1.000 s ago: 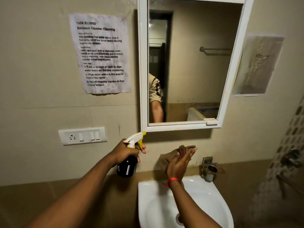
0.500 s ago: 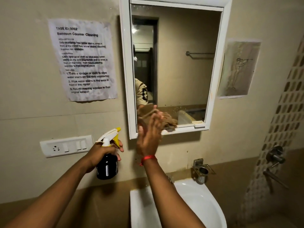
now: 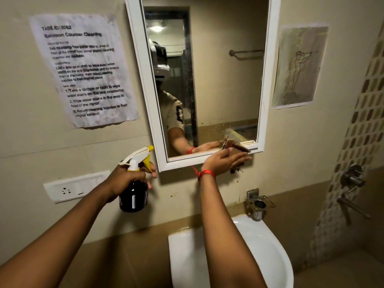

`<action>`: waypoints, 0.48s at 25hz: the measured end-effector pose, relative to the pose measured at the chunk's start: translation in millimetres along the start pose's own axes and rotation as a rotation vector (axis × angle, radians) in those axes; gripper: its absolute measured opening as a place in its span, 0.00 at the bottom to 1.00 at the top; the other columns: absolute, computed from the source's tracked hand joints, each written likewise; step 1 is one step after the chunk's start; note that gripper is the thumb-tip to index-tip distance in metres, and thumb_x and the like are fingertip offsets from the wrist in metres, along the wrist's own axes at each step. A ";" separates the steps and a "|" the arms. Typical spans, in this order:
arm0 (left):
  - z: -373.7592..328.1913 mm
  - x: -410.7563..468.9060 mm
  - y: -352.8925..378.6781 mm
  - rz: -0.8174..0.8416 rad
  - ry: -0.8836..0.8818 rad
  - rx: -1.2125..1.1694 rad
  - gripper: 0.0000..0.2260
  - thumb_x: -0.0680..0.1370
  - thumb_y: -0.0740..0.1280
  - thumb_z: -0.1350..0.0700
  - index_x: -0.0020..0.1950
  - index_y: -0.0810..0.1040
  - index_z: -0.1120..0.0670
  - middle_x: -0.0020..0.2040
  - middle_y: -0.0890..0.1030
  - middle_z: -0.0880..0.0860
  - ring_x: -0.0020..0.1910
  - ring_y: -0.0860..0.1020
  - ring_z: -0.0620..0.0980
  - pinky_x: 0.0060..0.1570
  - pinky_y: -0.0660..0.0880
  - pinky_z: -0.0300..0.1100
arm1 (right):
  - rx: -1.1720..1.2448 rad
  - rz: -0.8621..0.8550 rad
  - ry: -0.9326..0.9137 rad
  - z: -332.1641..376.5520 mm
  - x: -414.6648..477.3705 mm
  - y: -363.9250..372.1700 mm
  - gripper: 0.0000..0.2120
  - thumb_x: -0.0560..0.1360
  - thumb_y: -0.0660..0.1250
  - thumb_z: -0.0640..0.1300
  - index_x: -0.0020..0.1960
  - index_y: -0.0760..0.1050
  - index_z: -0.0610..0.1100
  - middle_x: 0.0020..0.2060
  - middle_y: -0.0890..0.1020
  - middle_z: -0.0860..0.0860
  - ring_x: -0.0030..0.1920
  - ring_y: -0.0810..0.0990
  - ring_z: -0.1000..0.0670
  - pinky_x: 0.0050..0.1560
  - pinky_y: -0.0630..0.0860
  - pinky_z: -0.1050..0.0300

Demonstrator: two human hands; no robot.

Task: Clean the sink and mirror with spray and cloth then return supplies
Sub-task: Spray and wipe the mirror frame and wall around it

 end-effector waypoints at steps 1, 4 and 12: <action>-2.7 1.5 3.1 0.010 0.005 0.005 0.20 0.65 0.64 0.68 0.55 0.78 0.57 0.45 0.82 0.62 0.35 0.81 0.62 0.41 0.80 0.47 | 0.091 -0.047 0.091 -0.2 9.7 0.7 0.29 0.84 0.56 0.45 0.82 0.53 0.40 0.81 0.57 0.41 0.80 0.60 0.42 0.78 0.60 0.53; -8.5 3.3 7.0 -0.014 -0.003 0.001 0.15 0.64 0.64 0.67 0.50 0.77 0.65 0.45 0.82 0.64 0.36 0.81 0.63 0.39 0.80 0.45 | 0.267 -0.058 0.255 -10.2 -8.8 6.7 0.24 0.83 0.57 0.46 0.77 0.62 0.41 0.72 0.73 0.40 0.66 0.79 0.41 0.66 0.77 0.49; -29.5 -1.1 -4.9 0.026 0.002 -0.006 0.21 0.65 0.62 0.69 0.58 0.78 0.60 0.48 0.80 0.67 0.35 0.81 0.64 0.39 0.81 0.50 | 0.138 0.288 0.403 -16.8 -178.9 9.9 0.17 0.82 0.59 0.49 0.62 0.73 0.37 0.56 0.82 0.40 0.56 0.82 0.39 0.57 0.78 0.51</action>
Point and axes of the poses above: each hand's wrist, its own x-axis towards the middle knuckle, its own y-axis out of the palm, z = x × y, the point moved 4 cm from there along x, towards the middle knuckle
